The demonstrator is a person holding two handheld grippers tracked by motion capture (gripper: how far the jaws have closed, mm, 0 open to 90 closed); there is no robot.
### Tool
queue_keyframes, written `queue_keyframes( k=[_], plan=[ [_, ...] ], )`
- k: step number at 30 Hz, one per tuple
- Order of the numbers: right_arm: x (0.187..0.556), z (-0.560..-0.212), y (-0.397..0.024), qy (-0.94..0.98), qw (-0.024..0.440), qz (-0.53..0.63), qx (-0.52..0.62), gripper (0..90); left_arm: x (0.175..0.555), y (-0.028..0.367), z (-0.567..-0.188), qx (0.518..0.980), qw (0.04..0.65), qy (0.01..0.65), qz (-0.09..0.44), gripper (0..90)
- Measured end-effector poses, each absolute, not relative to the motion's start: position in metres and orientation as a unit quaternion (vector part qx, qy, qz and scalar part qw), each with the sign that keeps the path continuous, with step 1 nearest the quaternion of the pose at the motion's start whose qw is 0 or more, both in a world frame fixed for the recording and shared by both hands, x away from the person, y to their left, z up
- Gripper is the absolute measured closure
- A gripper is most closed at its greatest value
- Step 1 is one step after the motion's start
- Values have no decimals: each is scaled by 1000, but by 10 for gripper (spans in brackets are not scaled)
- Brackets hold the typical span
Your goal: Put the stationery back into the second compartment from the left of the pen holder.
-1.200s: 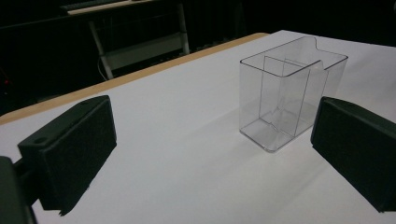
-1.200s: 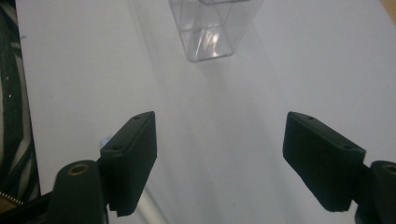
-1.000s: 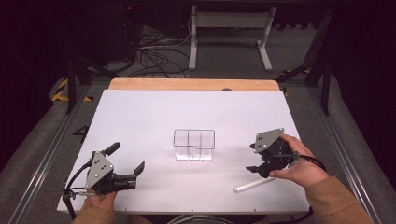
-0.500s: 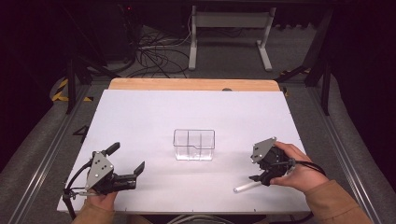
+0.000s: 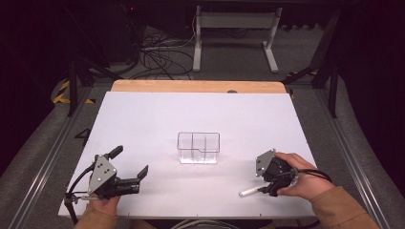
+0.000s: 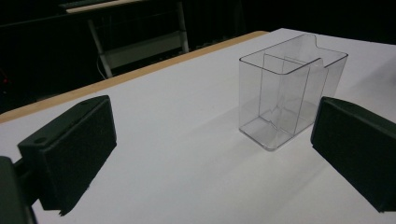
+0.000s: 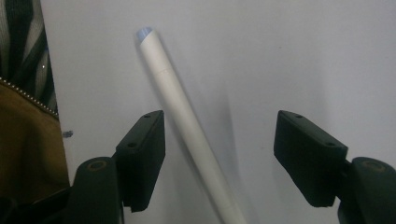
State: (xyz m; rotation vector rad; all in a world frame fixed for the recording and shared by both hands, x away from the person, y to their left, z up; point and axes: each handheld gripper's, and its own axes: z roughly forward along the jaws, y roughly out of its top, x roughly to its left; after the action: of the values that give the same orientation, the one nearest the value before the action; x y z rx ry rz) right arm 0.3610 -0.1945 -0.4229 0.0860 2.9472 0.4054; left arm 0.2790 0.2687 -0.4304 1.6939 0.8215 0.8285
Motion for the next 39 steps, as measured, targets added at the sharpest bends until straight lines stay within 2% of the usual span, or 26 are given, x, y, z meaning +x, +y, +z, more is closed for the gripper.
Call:
queue_keyframes(
  k=[13,20,25,31,39],
  plan=[
    [354,-435,-190,993,64,101,-1,396,279,268,-430,706,515,341,345,9],
    [355,-434,-189,993,72,97,-13,417,279,268,-430,706,516,342,345,9],
    [356,-435,-189,992,77,89,-52,514,279,268,-430,706,516,341,345,9],
    [357,-436,-189,991,77,80,-81,546,279,268,-431,705,516,343,345,9],
    [358,-437,-187,989,70,65,-116,639,277,269,-431,705,515,343,345,9]
  ],
)
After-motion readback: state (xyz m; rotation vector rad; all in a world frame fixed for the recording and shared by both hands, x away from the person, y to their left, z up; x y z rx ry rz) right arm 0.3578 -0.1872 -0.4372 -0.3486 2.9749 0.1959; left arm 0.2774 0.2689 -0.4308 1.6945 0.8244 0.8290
